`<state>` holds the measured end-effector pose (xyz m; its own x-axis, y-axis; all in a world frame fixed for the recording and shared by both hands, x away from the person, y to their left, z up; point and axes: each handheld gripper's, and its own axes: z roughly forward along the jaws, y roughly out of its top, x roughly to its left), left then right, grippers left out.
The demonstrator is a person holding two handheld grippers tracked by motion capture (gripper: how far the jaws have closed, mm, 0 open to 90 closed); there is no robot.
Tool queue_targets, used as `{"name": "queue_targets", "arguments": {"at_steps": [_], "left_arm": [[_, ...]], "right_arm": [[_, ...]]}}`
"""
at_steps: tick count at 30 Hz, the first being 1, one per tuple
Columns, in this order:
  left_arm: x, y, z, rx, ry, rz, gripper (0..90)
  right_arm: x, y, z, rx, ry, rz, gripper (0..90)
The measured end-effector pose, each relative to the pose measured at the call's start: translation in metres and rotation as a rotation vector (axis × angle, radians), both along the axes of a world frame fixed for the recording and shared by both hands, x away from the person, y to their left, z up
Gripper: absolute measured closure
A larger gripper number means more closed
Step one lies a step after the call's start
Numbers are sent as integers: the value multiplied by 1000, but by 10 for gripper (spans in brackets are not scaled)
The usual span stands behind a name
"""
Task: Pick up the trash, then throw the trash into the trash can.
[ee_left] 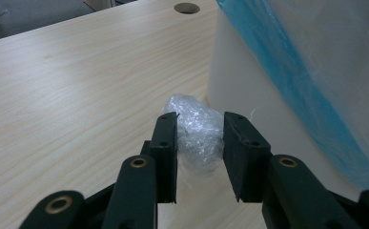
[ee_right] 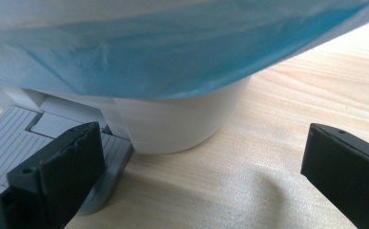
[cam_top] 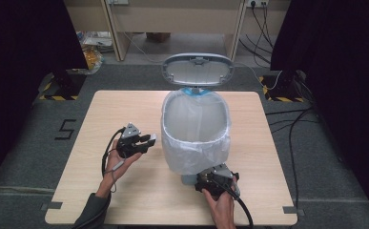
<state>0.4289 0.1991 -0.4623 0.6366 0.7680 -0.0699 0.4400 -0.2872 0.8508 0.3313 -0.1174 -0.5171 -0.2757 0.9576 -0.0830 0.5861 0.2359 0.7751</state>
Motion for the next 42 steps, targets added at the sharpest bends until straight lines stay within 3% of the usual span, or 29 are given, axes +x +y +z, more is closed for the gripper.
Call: {"name": "queue_targets", "arguments": {"at_steps": [13,27,36,42], "left_arm": [[-15,5,18,-2,-7,3,665],[-25,10,37,-45,-26,-6,665],[-27,19,59,-78,-90,2,666],[-25,23,69,-106,-109,11,667]], "right_arm": [[1,2,0,-7,-4,1,9],[1,1,0,-6,-5,2,9],[2,0,0,-7,-2,10,9],[2,0,0,-8,-4,11,9]]}}
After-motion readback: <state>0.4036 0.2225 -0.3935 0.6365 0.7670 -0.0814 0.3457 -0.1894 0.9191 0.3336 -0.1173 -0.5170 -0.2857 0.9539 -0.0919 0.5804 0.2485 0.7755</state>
